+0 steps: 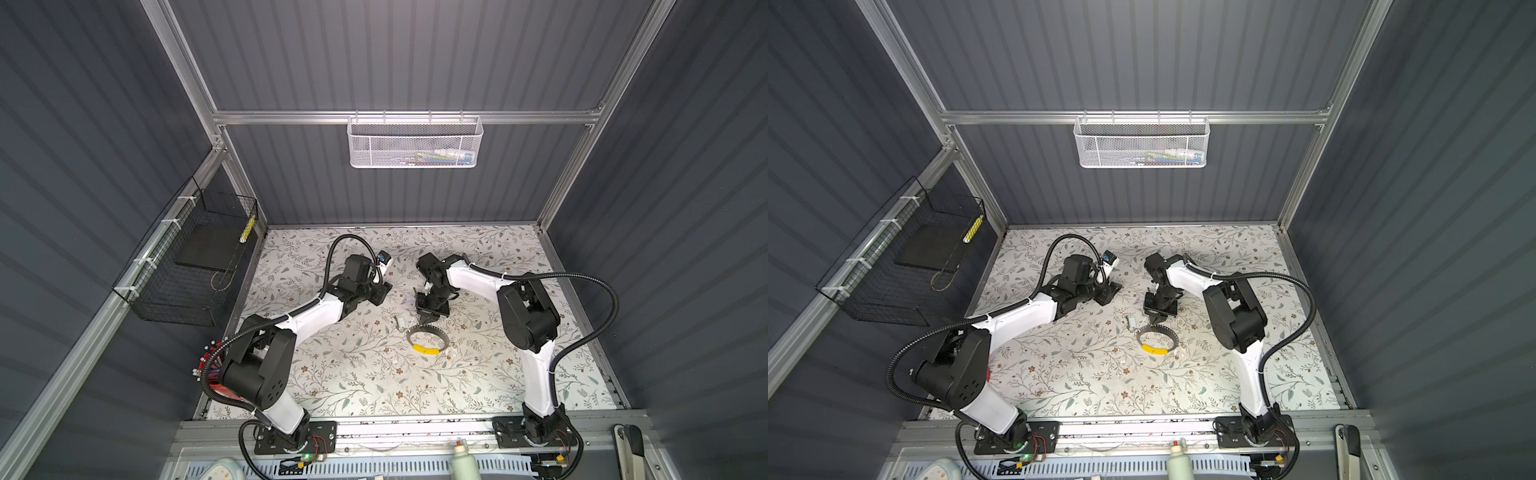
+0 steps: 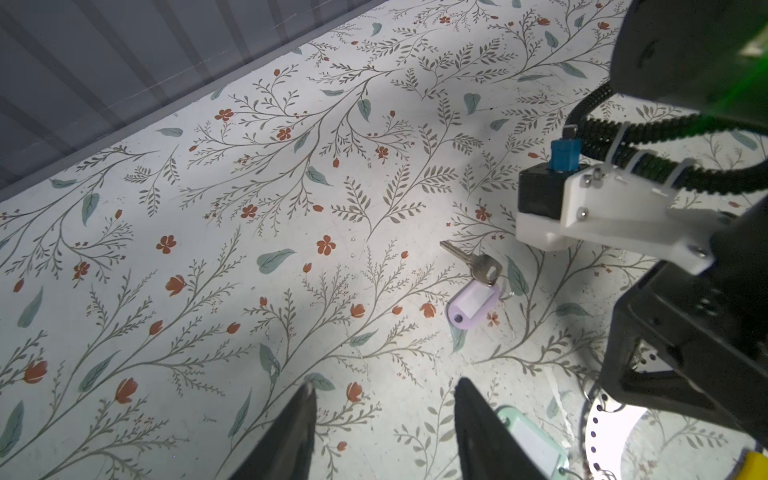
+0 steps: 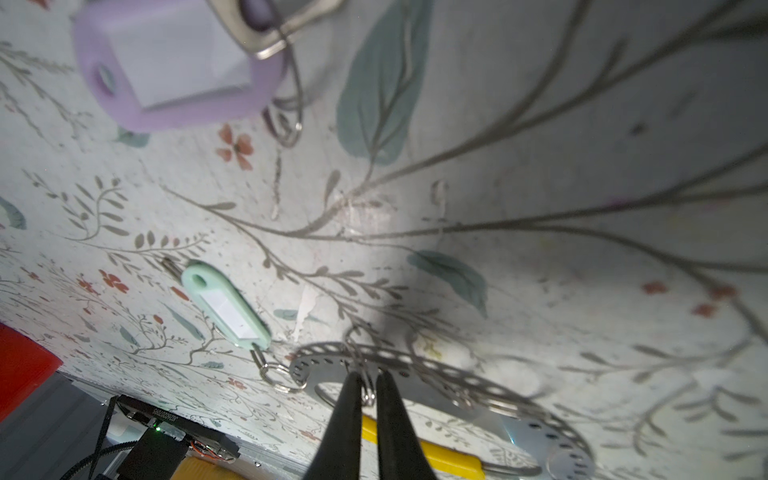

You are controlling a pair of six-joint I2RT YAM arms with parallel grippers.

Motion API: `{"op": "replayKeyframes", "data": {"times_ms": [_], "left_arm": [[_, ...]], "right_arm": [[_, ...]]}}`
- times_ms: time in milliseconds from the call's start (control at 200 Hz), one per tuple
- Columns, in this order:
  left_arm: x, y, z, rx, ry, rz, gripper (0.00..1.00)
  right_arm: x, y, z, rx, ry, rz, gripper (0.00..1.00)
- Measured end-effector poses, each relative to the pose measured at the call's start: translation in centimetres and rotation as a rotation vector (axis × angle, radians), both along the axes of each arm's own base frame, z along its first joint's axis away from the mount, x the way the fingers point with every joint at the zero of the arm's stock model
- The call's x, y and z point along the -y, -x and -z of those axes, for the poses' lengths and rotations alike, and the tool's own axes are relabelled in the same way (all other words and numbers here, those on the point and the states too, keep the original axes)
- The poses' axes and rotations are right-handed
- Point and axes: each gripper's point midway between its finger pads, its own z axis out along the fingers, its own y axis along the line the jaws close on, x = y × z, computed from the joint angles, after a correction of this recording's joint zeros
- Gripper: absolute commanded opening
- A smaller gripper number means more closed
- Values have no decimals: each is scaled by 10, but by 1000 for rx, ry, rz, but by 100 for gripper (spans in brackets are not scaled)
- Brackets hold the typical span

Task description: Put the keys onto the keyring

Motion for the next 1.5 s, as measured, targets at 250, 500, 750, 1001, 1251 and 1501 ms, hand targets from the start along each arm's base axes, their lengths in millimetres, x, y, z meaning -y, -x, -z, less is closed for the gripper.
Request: {"op": "replayKeyframes", "data": {"times_ms": [250,500,750,1001,1251,1501], "left_arm": [[0,0,0,0,0,0,54],[0,0,0,0,0,0,54],[-5,7,-12,25,9,1,54],[-7,17,-65,137,59,29,54],[-7,40,-123,274,123,104,54],[-11,59,-141,343,110,168,54]], "right_arm": [[0,0,0,1,-1,-3,8],[-2,-1,-1,9,-15,-11,7],[0,-10,-46,186,-67,-66,7],[-4,-19,-122,466,-159,-219,7],[1,-6,-156,623,-171,-448,5],[7,5,-179,717,-166,-674,6]]}}
